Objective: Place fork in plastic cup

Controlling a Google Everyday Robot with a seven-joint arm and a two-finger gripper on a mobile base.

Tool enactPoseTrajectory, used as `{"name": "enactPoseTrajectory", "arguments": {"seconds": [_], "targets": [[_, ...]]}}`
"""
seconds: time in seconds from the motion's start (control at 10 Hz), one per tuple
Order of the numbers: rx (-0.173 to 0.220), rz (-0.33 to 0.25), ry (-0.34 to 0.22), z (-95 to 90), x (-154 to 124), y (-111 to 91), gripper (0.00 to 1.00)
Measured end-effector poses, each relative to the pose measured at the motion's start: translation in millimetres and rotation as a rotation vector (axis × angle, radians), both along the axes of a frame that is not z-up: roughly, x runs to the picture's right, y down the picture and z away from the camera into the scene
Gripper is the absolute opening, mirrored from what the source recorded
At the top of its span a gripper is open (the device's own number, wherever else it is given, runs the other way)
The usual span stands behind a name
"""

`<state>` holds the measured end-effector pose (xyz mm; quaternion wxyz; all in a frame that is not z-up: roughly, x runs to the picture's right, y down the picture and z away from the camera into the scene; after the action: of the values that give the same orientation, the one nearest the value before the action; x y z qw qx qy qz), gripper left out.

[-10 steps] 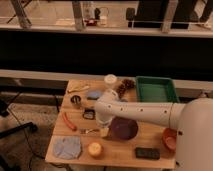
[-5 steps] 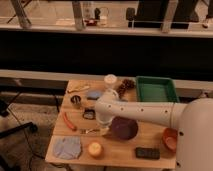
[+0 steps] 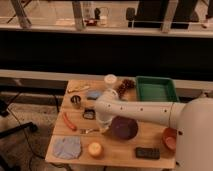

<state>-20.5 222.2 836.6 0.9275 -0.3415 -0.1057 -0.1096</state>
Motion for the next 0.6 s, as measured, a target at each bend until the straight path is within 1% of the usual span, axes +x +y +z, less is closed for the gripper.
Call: {"name": "enactPoseTrajectory", "arguments": {"seconds": [0.1, 0.2, 0.5, 0.6], "targets": [[-0.009, -0.003, -0.002, 4.2, -4.3, 1.5, 0.33], [-0.010, -0.007, -0.003, 3.8, -5.6, 1.5, 0.32], [-0.009, -0.011, -0.002, 1.0, -3.6, -0.6, 0.25], [-0.011, -0.010, -0.002, 0.7, -3.8, -0.3, 0.17]]}}
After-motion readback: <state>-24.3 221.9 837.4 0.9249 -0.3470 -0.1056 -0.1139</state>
